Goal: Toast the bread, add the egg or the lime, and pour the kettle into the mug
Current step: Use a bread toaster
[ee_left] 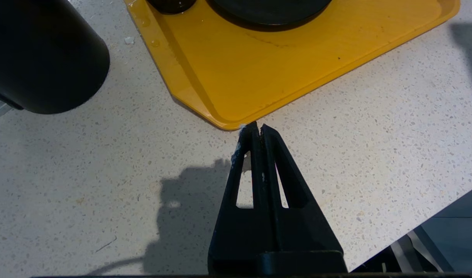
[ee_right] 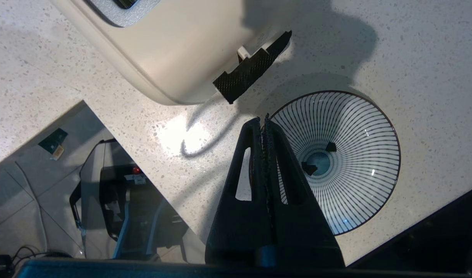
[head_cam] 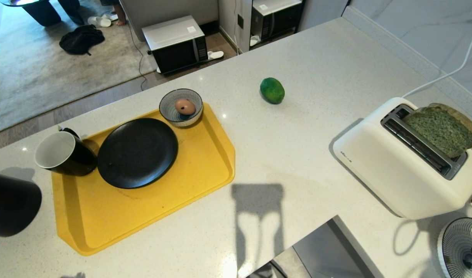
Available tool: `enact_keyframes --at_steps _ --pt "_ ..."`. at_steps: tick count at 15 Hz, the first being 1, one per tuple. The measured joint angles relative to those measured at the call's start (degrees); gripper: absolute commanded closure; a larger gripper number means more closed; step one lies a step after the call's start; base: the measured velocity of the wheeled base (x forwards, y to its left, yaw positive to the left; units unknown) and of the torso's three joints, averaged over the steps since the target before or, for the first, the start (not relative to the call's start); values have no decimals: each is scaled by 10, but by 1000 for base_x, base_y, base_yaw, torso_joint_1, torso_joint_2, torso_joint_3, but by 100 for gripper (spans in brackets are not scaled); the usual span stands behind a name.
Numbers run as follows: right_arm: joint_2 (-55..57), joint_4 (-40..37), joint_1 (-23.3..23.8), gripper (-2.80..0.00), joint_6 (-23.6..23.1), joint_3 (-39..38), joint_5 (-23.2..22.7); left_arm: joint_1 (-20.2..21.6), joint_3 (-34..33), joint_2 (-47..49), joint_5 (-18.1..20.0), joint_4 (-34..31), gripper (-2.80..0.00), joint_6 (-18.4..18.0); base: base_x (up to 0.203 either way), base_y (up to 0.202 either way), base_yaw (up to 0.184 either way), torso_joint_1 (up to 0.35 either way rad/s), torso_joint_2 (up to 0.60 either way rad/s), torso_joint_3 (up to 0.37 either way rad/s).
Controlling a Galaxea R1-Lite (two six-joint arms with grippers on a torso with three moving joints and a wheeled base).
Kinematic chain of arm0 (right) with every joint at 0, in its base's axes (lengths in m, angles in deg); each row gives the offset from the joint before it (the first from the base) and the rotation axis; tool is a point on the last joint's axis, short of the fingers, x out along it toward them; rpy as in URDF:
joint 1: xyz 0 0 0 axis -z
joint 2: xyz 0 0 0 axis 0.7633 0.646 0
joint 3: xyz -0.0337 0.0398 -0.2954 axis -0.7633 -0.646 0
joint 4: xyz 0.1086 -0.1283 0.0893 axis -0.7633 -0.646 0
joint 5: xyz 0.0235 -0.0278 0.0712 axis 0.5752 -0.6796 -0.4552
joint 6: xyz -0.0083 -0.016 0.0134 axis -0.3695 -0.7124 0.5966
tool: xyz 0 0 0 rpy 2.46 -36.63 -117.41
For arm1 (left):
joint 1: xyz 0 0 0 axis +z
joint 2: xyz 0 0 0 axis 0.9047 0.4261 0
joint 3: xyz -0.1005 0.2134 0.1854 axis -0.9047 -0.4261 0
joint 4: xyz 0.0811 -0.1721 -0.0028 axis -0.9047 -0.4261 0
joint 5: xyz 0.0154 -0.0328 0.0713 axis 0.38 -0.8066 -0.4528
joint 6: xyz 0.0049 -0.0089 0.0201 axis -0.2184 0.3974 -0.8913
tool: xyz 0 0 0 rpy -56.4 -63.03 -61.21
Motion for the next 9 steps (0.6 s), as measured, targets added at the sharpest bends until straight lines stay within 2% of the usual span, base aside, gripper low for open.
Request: enact_keyframes --at_steps 5,9 --pt "45 1 0 0 -29 19 -13 0 0 0 0 0 0 0 0 0 0 0 0 0" --pt "67 1 0 0 -33 26 -29 0 0 0 0 0 0 0 0 0 0 0 0 0"
